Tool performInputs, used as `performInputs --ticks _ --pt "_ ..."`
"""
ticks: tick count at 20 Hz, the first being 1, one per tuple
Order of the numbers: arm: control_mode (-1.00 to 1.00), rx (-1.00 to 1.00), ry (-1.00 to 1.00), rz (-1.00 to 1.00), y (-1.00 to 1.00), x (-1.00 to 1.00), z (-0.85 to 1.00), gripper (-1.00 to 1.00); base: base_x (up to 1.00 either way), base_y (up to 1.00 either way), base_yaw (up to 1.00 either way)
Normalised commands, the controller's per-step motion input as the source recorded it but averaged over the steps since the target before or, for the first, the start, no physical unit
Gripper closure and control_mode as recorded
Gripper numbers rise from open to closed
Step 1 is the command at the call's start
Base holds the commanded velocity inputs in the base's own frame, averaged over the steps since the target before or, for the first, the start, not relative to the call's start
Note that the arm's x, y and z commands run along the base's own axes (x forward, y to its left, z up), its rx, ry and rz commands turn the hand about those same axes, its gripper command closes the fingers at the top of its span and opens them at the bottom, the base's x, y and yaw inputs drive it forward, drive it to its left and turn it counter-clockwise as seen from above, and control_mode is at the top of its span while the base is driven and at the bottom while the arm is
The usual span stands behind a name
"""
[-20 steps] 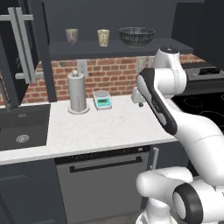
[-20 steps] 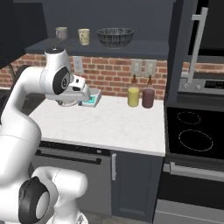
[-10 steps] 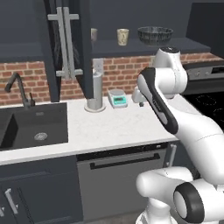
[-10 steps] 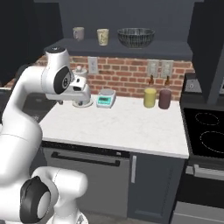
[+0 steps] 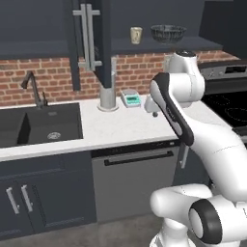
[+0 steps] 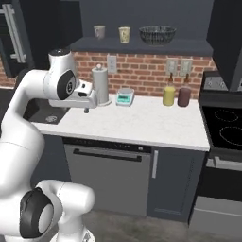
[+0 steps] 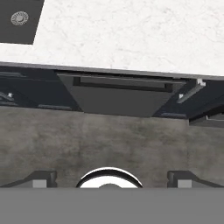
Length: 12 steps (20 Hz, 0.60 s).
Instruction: Gather all objects into one cabinet and sort the glasses and bowls to opposite sides.
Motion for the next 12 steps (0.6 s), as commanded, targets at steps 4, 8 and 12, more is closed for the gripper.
performInputs --ticks 4,8,12 --pt "1.0 0.0 0.0 0.0 0.0 0.0 0.0 -1.0 -0.48 0.54 -0.01" --pt "1.0 0.0 0.0 0.0 0.0 0.0 0.0 -1.0 -0.26 0.81 -0.02" --pt "1.0 0.0 0.0 0.0 0.0 0.0 0.0 -1.0 -0.19 0.86 -0.01"
